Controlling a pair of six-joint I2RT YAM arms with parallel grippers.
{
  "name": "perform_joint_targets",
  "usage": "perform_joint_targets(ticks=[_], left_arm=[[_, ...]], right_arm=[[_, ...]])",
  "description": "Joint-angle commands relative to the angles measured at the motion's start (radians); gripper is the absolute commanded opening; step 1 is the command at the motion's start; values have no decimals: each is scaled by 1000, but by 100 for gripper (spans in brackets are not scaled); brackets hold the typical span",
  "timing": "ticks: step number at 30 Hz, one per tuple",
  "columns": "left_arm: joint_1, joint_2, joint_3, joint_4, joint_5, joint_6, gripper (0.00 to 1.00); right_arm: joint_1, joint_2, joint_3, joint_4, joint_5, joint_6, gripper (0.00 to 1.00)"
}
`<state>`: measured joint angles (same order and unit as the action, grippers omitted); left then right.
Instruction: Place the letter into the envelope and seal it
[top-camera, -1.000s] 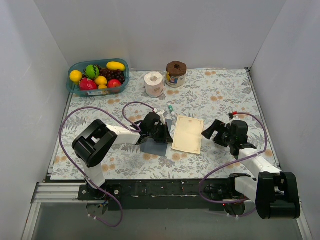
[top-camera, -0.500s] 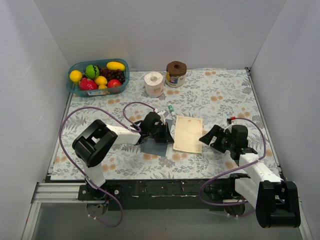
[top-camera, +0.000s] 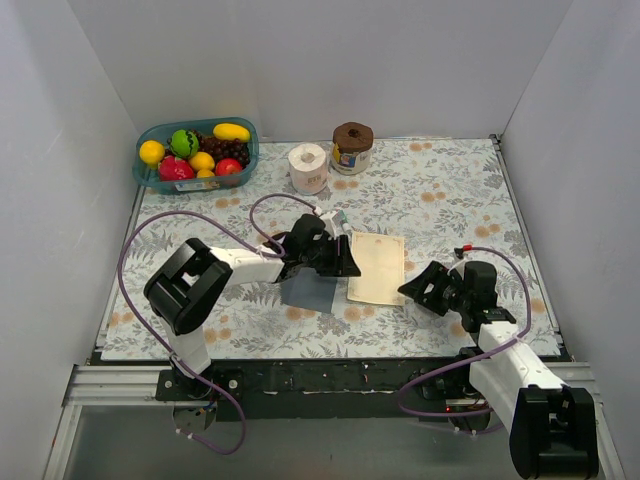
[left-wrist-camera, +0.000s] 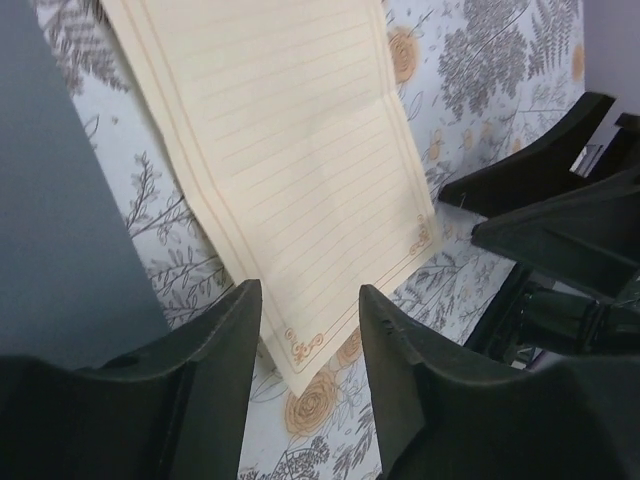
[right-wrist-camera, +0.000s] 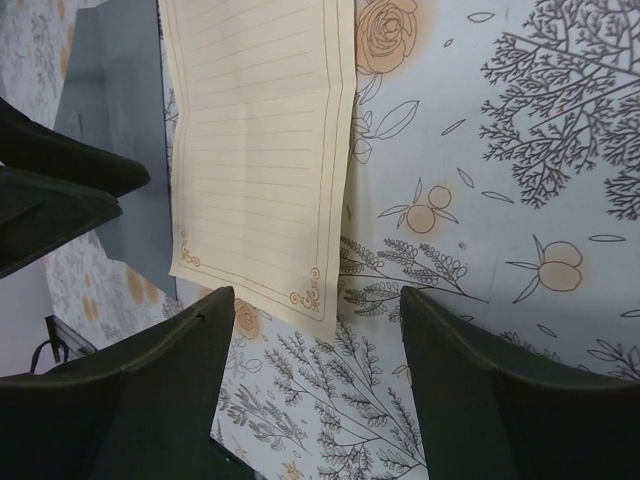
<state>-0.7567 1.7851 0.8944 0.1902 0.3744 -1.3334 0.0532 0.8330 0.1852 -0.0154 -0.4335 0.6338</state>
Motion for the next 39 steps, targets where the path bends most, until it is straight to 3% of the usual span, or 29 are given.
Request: perform_joint_targets(ticks=[1, 9, 18, 32, 35, 39], left_arm=[[-6, -47, 118, -43, -29, 55, 44], [-3, 48, 303, -103, -146, 169, 47], [2, 283, 495, -138, -164, 243, 19], [26, 372, 476, -152, -180, 218, 12], [26, 370, 460, -143, -172, 206, 11], [26, 364, 436, -136, -163, 194, 11]], right_arm=[[-1, 20, -55, 6, -56, 41, 75], [-1, 14, -66, 6, -56, 47, 75], [-1, 2, -82, 6, -67, 56, 75], [-1, -18, -108, 35, -85, 72, 75], [-1, -6, -115, 64, -88, 76, 71], [-1, 18, -124, 107, -103, 87, 57]])
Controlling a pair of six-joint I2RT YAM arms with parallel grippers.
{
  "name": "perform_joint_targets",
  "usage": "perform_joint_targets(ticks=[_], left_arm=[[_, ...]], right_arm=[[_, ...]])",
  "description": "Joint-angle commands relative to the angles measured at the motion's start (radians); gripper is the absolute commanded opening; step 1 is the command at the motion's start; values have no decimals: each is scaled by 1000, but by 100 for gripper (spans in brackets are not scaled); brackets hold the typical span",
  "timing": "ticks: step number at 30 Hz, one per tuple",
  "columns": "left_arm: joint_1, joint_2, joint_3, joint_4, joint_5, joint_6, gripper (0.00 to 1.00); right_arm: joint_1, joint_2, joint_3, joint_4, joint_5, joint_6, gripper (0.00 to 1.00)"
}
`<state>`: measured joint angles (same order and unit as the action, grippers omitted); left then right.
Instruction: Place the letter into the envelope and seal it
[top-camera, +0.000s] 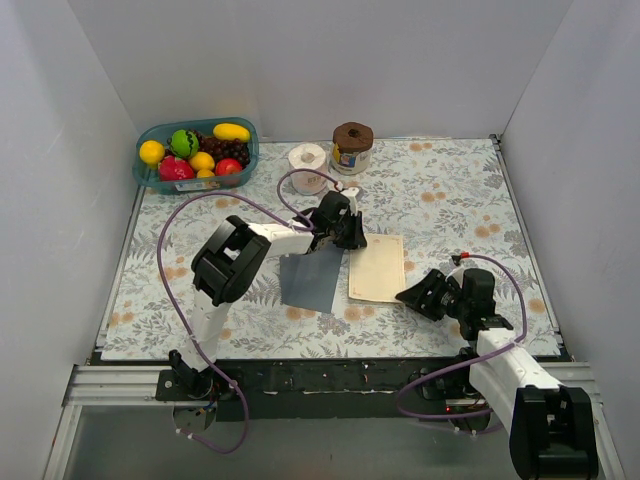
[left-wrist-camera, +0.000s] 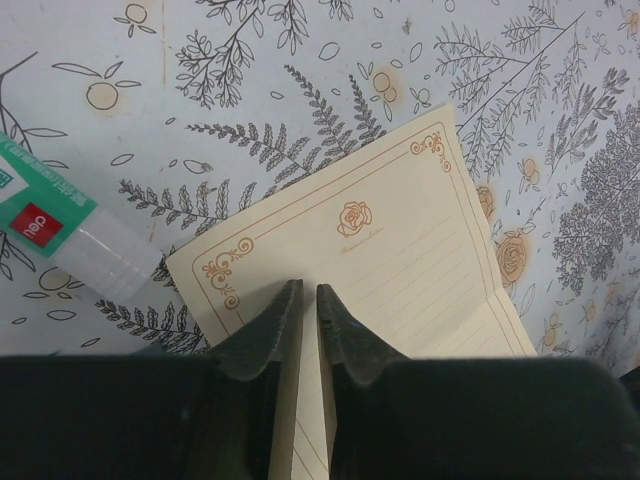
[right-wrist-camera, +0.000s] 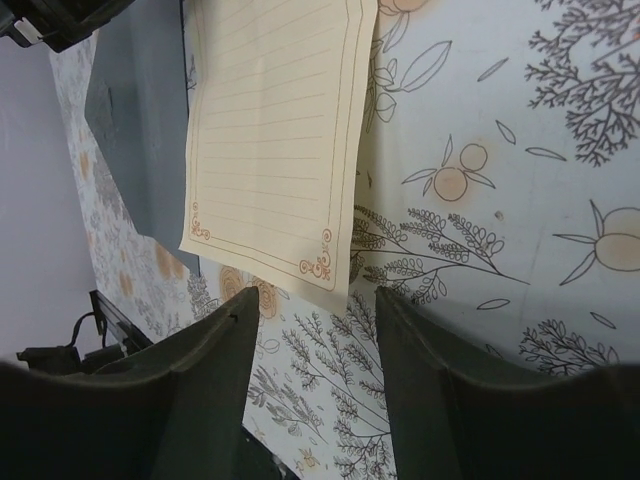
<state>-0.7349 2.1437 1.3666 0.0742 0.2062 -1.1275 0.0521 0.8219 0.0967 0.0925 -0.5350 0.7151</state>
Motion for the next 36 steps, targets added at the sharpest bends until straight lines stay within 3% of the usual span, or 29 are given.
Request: perform_joint_targets(ticks=[1, 25, 30, 36], left_arm=[[5, 1, -40, -17, 9, -15, 11], [3, -62, -210, 59, 94, -112, 8], [2, -70, -231, 75, 96, -126, 8], [2, -67, -238, 82, 84, -144, 7]], right_arm=[[-1, 37, -38, 7, -6, 7, 56], [0, 49, -72, 156, 79, 50, 45], [0, 56, -60, 162, 44, 53, 36], [0, 53, -58, 142, -52, 57, 36]])
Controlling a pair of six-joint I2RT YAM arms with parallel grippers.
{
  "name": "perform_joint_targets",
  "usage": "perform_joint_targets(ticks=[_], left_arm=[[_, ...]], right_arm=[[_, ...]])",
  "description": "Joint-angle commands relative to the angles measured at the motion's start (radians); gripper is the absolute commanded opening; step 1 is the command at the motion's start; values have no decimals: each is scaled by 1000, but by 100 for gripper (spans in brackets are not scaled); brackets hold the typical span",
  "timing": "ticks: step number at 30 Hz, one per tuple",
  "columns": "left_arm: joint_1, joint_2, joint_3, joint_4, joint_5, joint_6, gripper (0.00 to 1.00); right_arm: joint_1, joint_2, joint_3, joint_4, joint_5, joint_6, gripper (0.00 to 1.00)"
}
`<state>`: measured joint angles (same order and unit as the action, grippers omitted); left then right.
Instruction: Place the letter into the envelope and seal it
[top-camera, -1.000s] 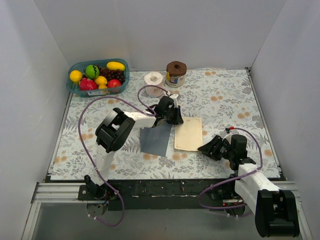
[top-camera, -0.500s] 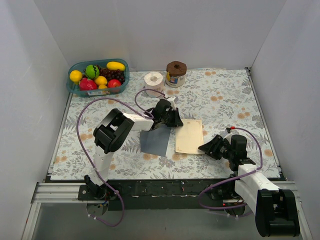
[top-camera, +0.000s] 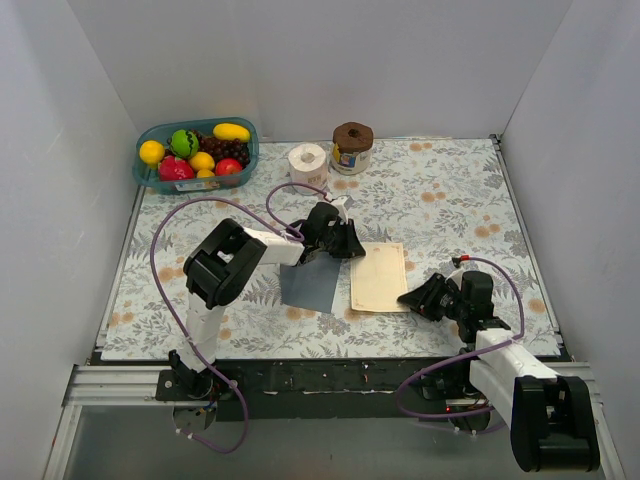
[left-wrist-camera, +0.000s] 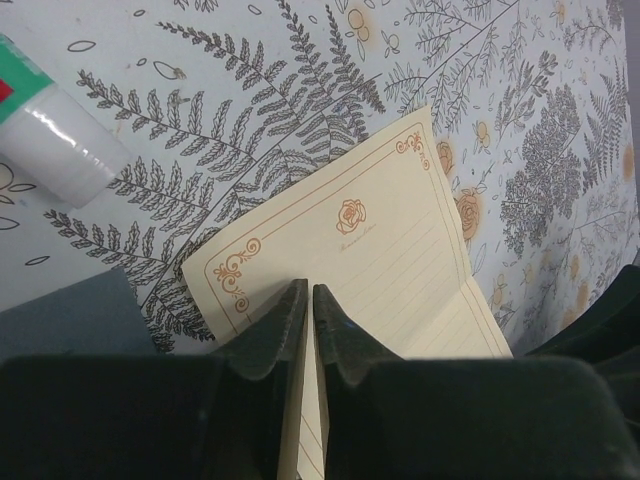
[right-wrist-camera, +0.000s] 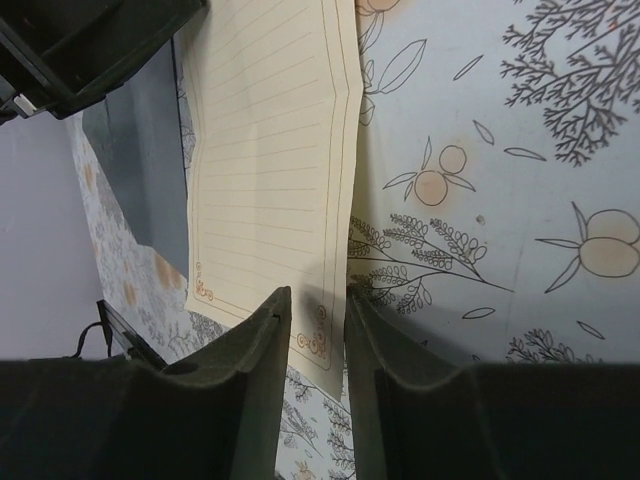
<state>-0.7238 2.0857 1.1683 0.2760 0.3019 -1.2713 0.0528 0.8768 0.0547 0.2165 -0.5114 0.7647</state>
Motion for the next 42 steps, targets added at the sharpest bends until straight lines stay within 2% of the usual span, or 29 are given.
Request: perform_joint_targets(ticks=[1, 6, 20, 35, 42], left_arm=[[-9, -7, -39, -120, -17, -2, 7], [-9, -4, -42, -118, -21, -5, 7], [-29, -6, -98, -95, -15, -17, 5], [-57, 8, -144, -70, -7, -33, 3], [-66, -15, -156, -63, -20, -51, 3]], right_arm=[[-1, -5, -19, 12, -85, 11, 36], [-1, -45, -21, -9, -121, 16, 43], [-1, -56, 2, 95, -229, 53, 51], [-1, -104, 68, 122, -250, 84, 53], [-1, -67, 111, 132, -227, 85, 53]])
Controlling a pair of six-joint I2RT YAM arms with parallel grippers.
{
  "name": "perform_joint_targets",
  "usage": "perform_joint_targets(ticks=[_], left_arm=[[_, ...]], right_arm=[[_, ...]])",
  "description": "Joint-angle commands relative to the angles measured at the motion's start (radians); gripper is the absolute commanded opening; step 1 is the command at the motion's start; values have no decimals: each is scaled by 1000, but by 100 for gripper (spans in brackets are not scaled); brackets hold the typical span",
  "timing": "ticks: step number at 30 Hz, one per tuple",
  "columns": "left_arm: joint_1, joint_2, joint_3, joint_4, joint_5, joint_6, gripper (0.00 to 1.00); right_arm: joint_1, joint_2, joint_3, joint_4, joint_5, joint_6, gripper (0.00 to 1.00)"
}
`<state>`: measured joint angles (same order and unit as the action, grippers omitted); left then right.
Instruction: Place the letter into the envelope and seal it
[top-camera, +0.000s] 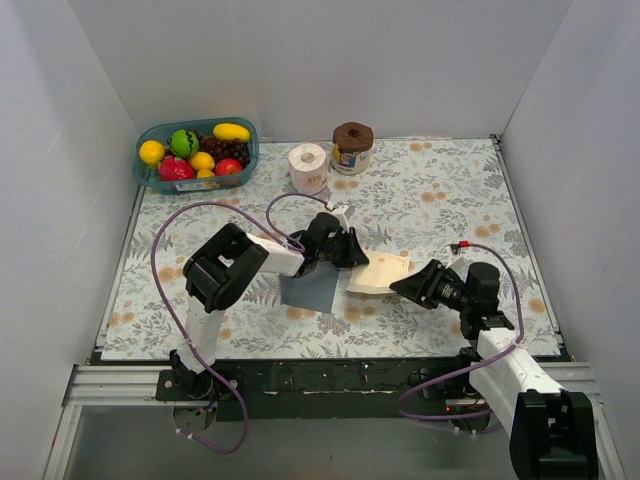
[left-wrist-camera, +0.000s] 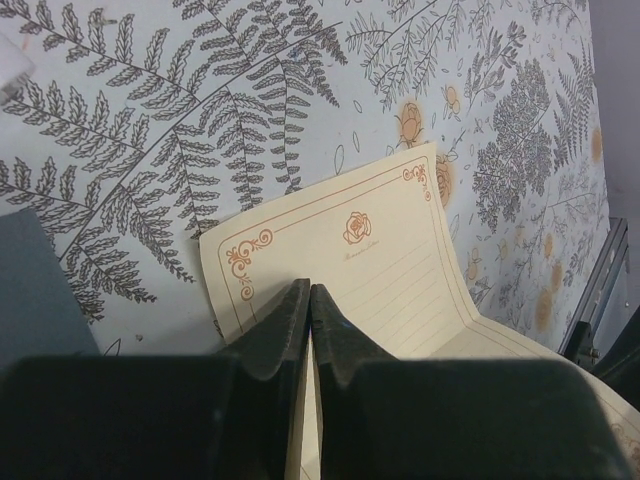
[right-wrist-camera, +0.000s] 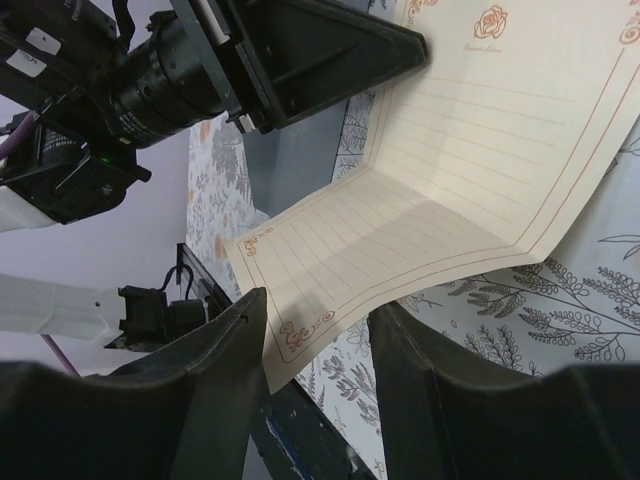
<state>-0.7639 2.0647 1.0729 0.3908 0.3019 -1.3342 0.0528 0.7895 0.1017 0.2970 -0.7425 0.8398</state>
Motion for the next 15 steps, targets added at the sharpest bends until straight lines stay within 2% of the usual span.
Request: perform_joint_targets(ticks=[1, 15], left_arm=[[-26, 2, -71, -176, -20, 7, 3], [-46, -72, -154, -148, 22, -63, 3]], right_arm=[[-1, 27, 70, 56, 8, 12, 53], [-2, 143, 125, 146, 37, 44, 52]])
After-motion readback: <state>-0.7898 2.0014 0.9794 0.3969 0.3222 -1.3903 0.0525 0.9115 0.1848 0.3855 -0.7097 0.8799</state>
